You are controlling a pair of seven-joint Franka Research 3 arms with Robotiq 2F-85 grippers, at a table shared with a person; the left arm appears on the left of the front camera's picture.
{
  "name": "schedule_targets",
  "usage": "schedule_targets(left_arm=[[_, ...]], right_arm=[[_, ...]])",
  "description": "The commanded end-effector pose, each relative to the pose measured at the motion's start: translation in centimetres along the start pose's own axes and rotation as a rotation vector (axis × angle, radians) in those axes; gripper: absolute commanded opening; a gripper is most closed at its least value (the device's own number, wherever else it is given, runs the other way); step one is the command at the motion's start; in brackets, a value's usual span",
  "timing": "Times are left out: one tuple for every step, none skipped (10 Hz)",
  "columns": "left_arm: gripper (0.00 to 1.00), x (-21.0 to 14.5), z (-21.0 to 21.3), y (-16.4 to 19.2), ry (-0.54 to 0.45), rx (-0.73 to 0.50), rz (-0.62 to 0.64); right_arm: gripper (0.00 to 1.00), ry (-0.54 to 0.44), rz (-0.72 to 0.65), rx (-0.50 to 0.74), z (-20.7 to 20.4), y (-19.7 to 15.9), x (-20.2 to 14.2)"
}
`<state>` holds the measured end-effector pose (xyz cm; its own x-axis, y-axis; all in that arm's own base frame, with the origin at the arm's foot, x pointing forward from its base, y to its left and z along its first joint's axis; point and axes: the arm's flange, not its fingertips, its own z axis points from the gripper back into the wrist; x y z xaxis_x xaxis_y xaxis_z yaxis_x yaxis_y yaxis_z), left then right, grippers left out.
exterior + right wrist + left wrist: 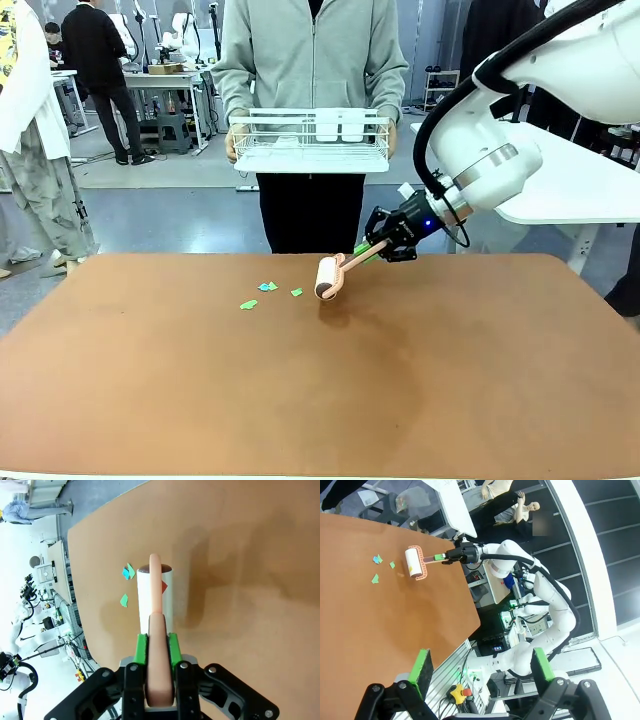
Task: Clean the table.
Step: Clean the table with the Lint Roller when the human lifts the Dish drying rack.
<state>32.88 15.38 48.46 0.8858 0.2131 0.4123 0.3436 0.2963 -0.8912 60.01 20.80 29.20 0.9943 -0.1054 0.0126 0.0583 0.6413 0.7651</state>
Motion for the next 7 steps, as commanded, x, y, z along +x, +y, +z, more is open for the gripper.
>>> schedule_targets(left_arm=[[1.0, -0.1, 0.2, -0.2, -0.01, -0.025, -0.014], [1.0, -0.1, 0.2, -0.2, -0.01, -0.025, -0.014], [1.0, -0.1, 0.2, -0.2, -0.01, -0.025, -0.014], [1.0, -0.1, 0.2, -0.2, -0.01, -0.025, -0.014], [1.0, -0.1, 0.2, -0.2, -0.01, -0.025, -0.014], [1.0, -0.1, 0.2, -0.2, -0.01, -0.025, -0.014], [1.0, -0.1, 0.2, -0.2, -0.01, -0.025, -0.014]], right_arm=[[0.21, 0.034, -0.007, -0.019, -1.8, 0.8, 0.9], [0.21, 0.054, -0.009, -0.039, -2.8, 0.6, 0.9], [0.21, 0.072, -0.011, -0.055, -3.7, 0.6, 0.9], [0.21, 0.083, -0.014, -0.073, -4.6, 0.4, 0.9], [0.21, 0.103, -0.014, -0.09, -5.6, 0.4, 0.9], [0.21, 0.118, -0.005, -0.101, -6.6, 0.7, 0.6], [0.21, 0.134, -0.004, -0.094, -7.4, 1.1, 0.3]])
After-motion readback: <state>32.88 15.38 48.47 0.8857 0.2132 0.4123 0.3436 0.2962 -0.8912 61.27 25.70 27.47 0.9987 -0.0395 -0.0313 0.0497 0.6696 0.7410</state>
